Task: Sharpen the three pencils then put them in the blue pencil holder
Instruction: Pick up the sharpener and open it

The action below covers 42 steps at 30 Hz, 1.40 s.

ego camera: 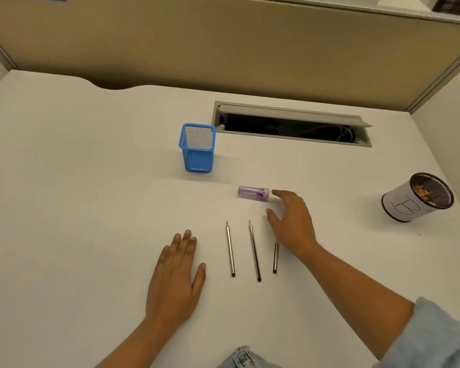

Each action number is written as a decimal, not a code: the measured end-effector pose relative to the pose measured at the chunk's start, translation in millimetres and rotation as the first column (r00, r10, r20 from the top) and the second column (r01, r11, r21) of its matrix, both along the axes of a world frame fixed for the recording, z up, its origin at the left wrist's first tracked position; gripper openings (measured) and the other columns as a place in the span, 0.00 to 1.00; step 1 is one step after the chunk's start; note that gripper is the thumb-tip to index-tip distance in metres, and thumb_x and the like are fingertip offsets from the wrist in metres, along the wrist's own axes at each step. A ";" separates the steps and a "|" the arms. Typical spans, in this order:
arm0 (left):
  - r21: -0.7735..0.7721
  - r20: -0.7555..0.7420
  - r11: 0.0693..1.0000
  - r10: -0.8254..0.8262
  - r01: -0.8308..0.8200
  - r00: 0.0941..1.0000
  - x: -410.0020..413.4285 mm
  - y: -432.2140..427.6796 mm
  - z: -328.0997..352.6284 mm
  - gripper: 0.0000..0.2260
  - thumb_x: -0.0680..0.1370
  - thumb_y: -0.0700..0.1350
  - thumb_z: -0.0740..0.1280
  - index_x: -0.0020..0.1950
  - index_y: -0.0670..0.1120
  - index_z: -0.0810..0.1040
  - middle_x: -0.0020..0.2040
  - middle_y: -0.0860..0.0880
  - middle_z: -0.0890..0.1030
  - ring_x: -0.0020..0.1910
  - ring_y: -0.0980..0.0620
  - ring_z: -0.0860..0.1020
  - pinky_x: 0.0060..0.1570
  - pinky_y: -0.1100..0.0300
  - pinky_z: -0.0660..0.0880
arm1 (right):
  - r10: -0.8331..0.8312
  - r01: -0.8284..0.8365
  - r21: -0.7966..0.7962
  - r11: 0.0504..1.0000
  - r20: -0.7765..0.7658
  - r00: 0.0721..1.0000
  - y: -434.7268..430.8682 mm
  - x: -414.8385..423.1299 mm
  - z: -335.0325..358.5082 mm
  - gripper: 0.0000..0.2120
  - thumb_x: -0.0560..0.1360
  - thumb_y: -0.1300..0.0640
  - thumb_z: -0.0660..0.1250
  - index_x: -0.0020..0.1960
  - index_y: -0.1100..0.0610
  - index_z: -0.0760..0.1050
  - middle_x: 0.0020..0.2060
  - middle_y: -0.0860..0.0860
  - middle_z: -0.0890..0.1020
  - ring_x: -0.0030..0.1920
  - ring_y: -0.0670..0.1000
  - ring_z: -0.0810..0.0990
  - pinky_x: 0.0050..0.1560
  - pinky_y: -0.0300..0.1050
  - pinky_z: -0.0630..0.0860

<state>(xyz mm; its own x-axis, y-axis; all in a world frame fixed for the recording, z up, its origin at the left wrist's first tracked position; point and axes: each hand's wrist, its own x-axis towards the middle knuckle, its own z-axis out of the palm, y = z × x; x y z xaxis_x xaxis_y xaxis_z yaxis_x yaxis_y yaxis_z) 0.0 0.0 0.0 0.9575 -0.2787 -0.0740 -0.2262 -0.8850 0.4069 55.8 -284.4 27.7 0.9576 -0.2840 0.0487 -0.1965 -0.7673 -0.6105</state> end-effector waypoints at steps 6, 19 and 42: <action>0.001 0.032 1.000 -0.011 0.011 0.999 1.2 -1.3 -0.9 0.28 0.80 0.57 0.51 0.78 0.49 0.57 0.79 0.54 0.55 0.78 0.55 0.51 0.76 0.58 0.47 | 0.071 -0.073 -0.074 0.995 -0.023 0.997 -0.7 33.6 1.8 0.21 0.74 0.56 0.70 0.66 0.53 0.76 0.62 0.52 0.80 0.63 0.55 0.75 0.65 0.48 0.71; -0.175 0.202 0.982 -0.033 0.070 0.979 7.5 -23.1 39.1 0.31 0.78 0.54 0.63 0.78 0.46 0.57 0.78 0.49 0.60 0.78 0.52 0.55 0.75 0.55 0.53 | 0.050 -0.041 0.373 0.927 -0.015 0.999 34.4 -25.7 65.8 0.11 0.71 0.58 0.75 0.52 0.54 0.80 0.45 0.45 0.84 0.37 0.42 0.81 0.37 0.32 0.77; -0.463 0.159 0.836 -0.248 0.295 0.955 -47.0 -40.7 105.4 0.12 0.79 0.53 0.62 0.62 0.56 0.72 0.54 0.56 0.80 0.49 0.59 0.77 0.48 0.69 0.75 | 0.047 -0.016 0.558 0.830 -0.040 0.998 78.6 -139.7 120.0 0.05 0.75 0.55 0.72 0.50 0.47 0.83 0.38 0.46 0.86 0.39 0.49 0.85 0.42 0.43 0.82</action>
<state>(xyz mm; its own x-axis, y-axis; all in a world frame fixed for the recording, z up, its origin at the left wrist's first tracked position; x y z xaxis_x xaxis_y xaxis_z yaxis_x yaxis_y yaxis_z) -47.0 -40.7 105.4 0.8341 -0.5071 0.2172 -0.4841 -0.4842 0.7288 -83.9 -205.7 147.7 0.9633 -0.2183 -0.1561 -0.2195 -0.3066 -0.9262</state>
